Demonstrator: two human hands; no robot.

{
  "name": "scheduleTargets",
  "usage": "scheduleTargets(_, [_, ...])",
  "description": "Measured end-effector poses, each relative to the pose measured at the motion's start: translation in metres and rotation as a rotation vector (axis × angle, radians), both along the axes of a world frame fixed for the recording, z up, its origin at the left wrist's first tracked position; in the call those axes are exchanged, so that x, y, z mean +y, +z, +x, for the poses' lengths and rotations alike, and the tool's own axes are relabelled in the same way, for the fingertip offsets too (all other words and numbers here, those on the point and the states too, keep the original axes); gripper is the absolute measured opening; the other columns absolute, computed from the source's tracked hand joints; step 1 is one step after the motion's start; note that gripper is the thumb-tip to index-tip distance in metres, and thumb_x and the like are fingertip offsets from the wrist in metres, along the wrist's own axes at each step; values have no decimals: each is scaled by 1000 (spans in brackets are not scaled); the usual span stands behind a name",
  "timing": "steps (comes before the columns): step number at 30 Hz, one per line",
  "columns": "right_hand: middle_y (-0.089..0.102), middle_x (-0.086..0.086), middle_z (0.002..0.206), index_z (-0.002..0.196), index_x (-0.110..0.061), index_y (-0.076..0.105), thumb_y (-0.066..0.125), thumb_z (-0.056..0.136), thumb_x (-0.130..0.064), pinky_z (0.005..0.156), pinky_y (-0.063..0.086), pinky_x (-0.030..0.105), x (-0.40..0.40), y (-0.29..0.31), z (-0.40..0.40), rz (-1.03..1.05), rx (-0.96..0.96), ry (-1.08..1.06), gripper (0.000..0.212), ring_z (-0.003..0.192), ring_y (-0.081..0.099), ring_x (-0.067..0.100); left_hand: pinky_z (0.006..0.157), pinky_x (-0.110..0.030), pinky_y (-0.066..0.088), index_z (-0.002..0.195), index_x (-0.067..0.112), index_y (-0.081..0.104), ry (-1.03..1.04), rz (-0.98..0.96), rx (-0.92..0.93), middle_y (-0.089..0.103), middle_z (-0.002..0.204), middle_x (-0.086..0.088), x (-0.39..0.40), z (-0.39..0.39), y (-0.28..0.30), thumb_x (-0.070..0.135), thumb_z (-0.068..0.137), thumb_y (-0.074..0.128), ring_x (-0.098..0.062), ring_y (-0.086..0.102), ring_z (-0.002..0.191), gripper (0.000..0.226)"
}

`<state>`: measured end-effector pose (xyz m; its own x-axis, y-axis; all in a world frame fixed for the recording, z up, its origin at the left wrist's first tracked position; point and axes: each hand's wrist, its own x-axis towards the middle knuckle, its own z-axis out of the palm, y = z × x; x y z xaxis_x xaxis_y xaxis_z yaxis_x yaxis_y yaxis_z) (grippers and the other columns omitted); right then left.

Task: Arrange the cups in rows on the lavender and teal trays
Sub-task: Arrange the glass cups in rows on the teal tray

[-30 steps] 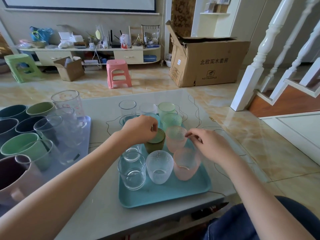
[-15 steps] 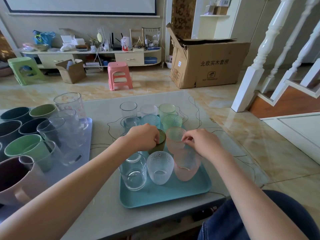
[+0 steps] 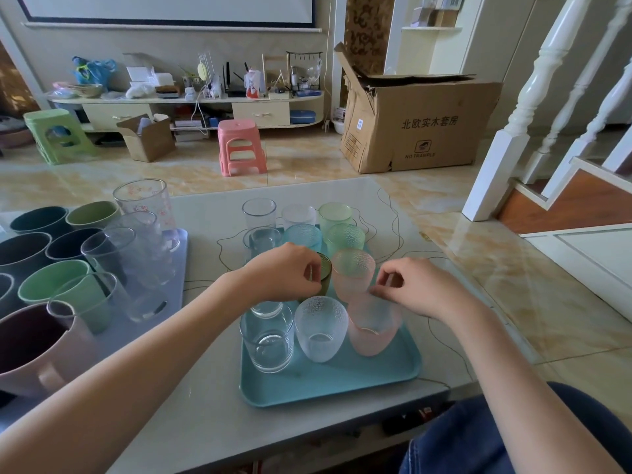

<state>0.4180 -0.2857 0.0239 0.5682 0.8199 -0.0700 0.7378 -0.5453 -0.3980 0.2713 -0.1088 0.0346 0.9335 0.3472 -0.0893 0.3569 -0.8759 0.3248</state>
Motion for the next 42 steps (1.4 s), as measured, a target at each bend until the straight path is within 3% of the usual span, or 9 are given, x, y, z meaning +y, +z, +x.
scheduleTargets(7, [57,-10,76,81,-34,63,67,82,-35,58,37,25,5,-6,-2,-84,-46,61,4,73,55,13,73,-39,57,69,29,58,-57,82,138,62,77,10,-2,0,-10,27,73,60,-20,63,80,5])
scheduleTargets(14, [56,-9,75,75,-33,60,63,85,-31,67,43,26,8,-9,0,-76,-52,57,11,73,53,13,73,-41,58,53,28,49,-67,117,161,56,67,11,-1,3,-9,22,73,62,-23,64,76,24])
scheduleTargets(20, [60,-8,67,75,-29,62,63,85,-28,69,50,32,8,-7,0,-53,-43,7,10,73,65,20,76,-40,57,72,23,64,-74,97,168,67,80,2,-1,5,-9,23,76,65,-24,66,79,3])
scheduleTargets(25, [68,-3,67,69,-30,56,62,87,-34,65,49,29,9,-6,-1,-81,-3,5,19,65,65,15,69,-33,52,74,10,69,34,-20,-5,69,72,-6,13,0,-4,29,84,63,-19,59,65,23])
scheduleTargets(31, [61,-7,60,61,-30,52,58,87,-38,53,37,23,10,-2,-3,-71,20,-30,28,49,49,7,82,-25,46,97,18,72,80,44,-155,68,99,4,31,-2,-12,19,86,56,-12,59,92,19])
scheduleTargets(38, [57,-12,60,61,-33,50,54,88,-26,56,40,23,11,0,-5,-81,16,-34,29,53,50,7,83,-27,47,100,7,69,272,-140,-244,71,96,-9,46,6,-17,12,82,68,-23,65,93,19])
scheduleTargets(42, [60,-10,62,60,-33,51,54,87,-27,69,49,29,13,0,-6,-91,1,-33,28,74,64,18,87,-32,52,94,8,73,302,-170,-239,73,91,-9,47,11,-18,13,78,73,-21,67,90,17])
